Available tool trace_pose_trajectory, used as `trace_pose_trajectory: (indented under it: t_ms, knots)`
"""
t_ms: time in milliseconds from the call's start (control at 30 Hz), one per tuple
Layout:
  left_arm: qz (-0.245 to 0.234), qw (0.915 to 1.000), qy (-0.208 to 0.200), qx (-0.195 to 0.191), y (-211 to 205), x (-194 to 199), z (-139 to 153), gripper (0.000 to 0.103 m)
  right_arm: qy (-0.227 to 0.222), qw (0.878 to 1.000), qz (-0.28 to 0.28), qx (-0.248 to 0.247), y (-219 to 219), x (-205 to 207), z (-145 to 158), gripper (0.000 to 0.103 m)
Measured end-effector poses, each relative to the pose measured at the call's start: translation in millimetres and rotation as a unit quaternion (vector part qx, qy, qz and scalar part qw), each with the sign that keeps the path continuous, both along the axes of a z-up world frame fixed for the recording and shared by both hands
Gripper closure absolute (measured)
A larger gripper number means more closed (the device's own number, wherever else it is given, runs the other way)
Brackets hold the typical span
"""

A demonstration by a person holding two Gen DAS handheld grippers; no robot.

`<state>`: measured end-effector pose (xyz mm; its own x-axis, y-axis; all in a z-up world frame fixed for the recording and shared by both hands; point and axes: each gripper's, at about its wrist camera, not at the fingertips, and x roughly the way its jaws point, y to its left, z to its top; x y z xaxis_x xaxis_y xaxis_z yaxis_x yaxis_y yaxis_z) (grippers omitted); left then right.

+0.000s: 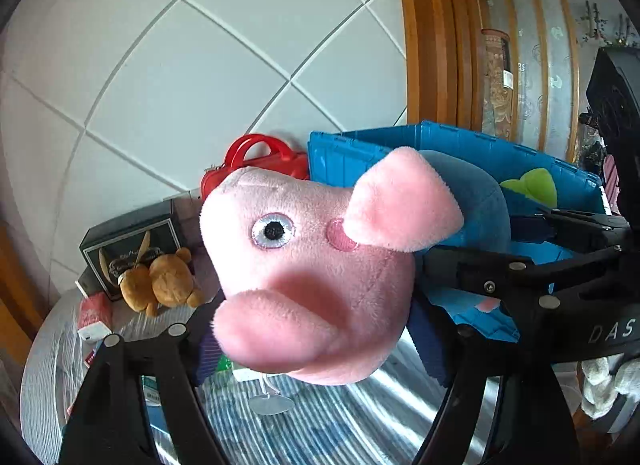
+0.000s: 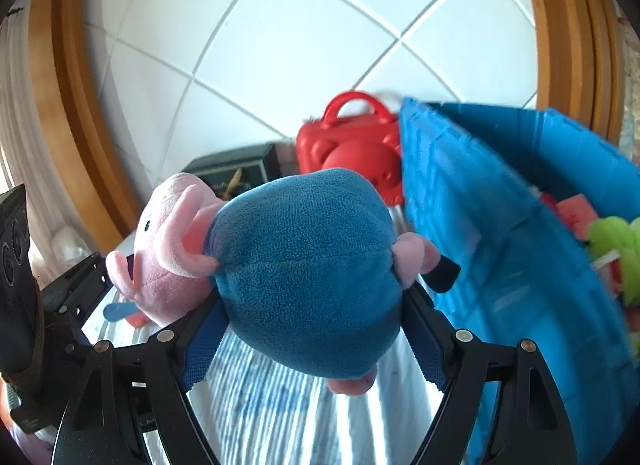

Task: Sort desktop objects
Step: 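Lift and carry the pig plush into the blue bin with both tools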

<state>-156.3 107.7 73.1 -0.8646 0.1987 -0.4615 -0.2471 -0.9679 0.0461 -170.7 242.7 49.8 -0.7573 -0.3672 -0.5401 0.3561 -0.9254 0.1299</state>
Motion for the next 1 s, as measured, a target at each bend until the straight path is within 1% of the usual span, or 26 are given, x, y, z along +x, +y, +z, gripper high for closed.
trace_pose_trajectory:
  t_ms: [267,367,500,633,733,800,933,1000]
  knots:
    - [-0.047,0.9977,0.048,0.006,78.8,-0.2,56.2,0.025,0.043,0.998,-0.041,-0.004,73.1,13.1,53.6,0.021]
    - [-0.071,0.9962,0.05,0.008,113.9,-6.4,72.6,0.025,0.058,0.996,-0.064,-0.005,109.9,17.0,70.9,0.021]
    - [-0.1,0.9939,0.046,0.003,165.9,-15.7,85.7,0.025,0.068,0.993,-0.094,-0.008,157.7,18.4,82.4,0.021]
    - [-0.12,0.9926,0.019,-0.002,218.3,-27.4,86.2,0.025,0.059,0.991,-0.118,-0.012,207.0,15.4,84.1,0.021]
    - [-0.129,0.9916,-0.011,-0.004,253.7,-38.9,82.7,0.025,0.045,0.99,-0.131,-0.012,244.6,9.8,80.4,0.02]
    - [-0.13,0.9911,-0.026,-0.013,276.7,-44.6,79.3,0.024,0.035,0.99,-0.135,-0.017,269.9,5.6,75.7,0.02]
    - [-0.123,0.9901,-0.056,-0.036,310.3,-54.9,72.8,0.024,0.012,0.991,-0.131,-0.034,306.8,-5.3,63.4,0.02]
    - [-0.119,0.989,-0.078,-0.041,319.1,-60.6,68.7,0.023,-0.001,0.991,-0.128,-0.043,319.5,-7.4,59.2,0.02]
